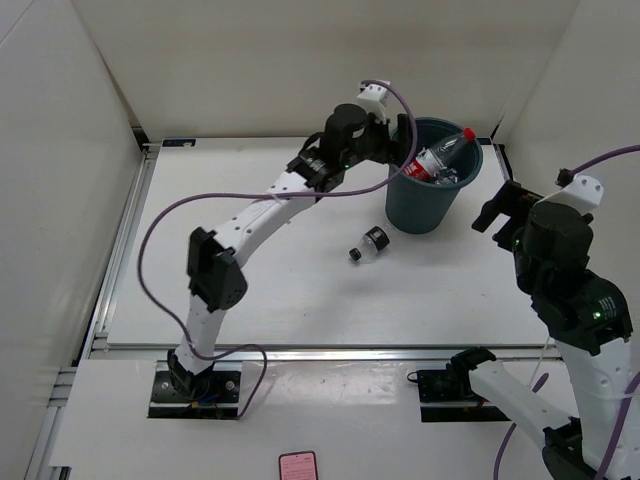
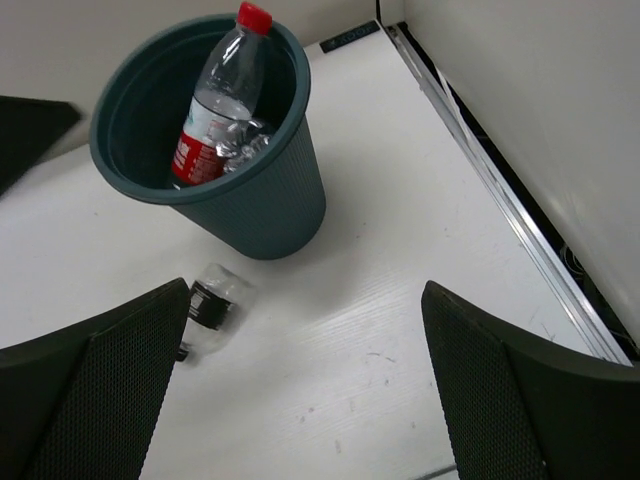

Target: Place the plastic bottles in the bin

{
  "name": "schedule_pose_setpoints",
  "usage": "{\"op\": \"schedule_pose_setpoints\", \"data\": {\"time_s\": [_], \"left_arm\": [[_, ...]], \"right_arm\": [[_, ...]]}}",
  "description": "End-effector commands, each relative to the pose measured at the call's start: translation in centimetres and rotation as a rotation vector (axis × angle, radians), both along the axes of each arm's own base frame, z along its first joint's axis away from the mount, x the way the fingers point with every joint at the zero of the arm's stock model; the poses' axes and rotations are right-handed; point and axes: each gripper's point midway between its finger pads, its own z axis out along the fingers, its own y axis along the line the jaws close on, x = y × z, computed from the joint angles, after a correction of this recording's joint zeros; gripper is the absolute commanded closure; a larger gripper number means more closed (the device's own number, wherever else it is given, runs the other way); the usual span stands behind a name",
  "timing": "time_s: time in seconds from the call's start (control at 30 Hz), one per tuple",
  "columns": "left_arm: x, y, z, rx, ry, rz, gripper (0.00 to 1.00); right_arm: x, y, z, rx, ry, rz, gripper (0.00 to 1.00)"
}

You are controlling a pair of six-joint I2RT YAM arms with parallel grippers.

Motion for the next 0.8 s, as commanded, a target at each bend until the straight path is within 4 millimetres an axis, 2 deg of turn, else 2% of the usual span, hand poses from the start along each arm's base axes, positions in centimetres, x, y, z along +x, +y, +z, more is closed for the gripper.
{"op": "schedule_pose_setpoints", "data": {"time_s": [0.0, 0.03, 0.07, 0.17, 0.2, 0.27, 0.3, 0.37, 0.4, 0.5, 0.57, 0.63, 0.77], "left_arm": [[-4.4, 6.4, 10.5, -0.048, -0.186, 0.071, 0.00], [-4.5, 7.7, 9.4, -0.022, -0.165, 0.121, 0.00], [-5.7, 9.3, 6.3, 0.036, -0.114, 0.136, 0.00], [-7.3, 11.3, -0.3, 0.157, -0.036, 0.137, 0.00], [-8.0, 11.8, -4.4, 0.219, 0.021, 0.121, 0.00], [-9.5, 11.4, -7.4, 0.267, 0.060, 0.034, 0.00], [-9.9, 10.9, -10.4, 0.304, 0.110, -0.008, 0.00], [-10.5, 10.0, -13.0, 0.346, 0.158, -0.078, 0.00], [-10.6, 9.1, -15.4, 0.377, 0.199, -0.127, 0.00], [-10.4, 7.5, -16.9, 0.414, 0.207, -0.156, 0.00], [-9.7, 6.8, -18.7, 0.435, 0.230, -0.158, 0.00], [-8.5, 6.0, -20.3, 0.452, 0.242, -0.147, 0.00], [-7.4, 4.1, -22.8, 0.448, 0.294, -0.157, 0.00]], "right_arm": [[1.0, 0.1, -1.3, 0.002, 0.013, -0.027, 0.00], [0.8, 0.1, -0.9, 0.010, -0.005, -0.027, 0.00], [0.9, 0.1, -1.4, 0.014, 0.005, -0.030, 0.00], [1.2, 0.5, -2.2, 0.012, 0.021, -0.018, 0.00], [1.2, 0.4, -2.2, 0.016, 0.023, -0.018, 0.00], [1.3, 0.7, -2.4, 0.010, 0.027, -0.003, 0.00], [1.4, 0.7, -2.8, 0.006, 0.035, -0.003, 0.00], [1.5, 0.6, -3.0, -0.022, 0.042, 0.006, 0.00], [1.6, 0.7, -2.8, -0.019, 0.032, 0.006, 0.00], [1.6, 0.6, -2.8, -0.038, 0.037, 0.012, 0.00], [1.7, 0.6, -2.6, -0.046, 0.037, 0.015, 0.00], [1.6, 0.7, -1.5, -0.044, 0.014, 0.026, 0.00], [1.0, 0.2, -0.7, -0.070, 0.002, 0.024, 0.00]]}}
